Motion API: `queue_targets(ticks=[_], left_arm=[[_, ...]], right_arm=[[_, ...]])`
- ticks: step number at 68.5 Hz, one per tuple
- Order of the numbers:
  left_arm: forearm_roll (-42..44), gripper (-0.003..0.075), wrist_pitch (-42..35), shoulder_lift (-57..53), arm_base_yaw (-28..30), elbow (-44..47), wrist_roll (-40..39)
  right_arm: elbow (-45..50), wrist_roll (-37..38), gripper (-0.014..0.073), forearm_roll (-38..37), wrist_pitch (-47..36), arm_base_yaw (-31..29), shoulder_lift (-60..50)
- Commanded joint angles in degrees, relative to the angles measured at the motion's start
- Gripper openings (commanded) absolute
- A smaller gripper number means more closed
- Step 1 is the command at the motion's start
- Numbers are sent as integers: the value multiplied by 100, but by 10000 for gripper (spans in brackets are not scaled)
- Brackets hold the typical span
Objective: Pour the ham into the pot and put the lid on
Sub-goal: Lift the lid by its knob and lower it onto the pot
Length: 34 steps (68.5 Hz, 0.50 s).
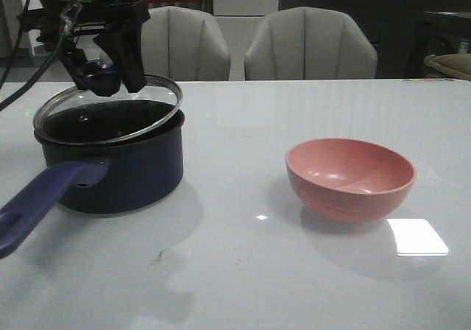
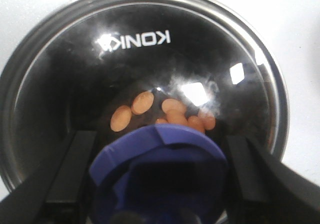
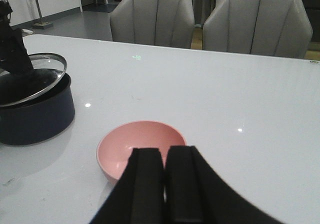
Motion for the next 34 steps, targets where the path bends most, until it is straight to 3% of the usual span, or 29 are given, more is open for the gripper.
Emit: queue_targets(ticks=[1,26,34], left_arm=[[-144,225,-223,-262,-35,-218,-52],[-123,536,-185,-9,-35,-277,-52],[-123,590,-159,3,-35,-287,-52]], right_arm=[[-158,-43,164,-5,-421,7,42],[-158,-43,164,-5,-421,7,42],[-158,-43,164,-5,-421,7,42]])
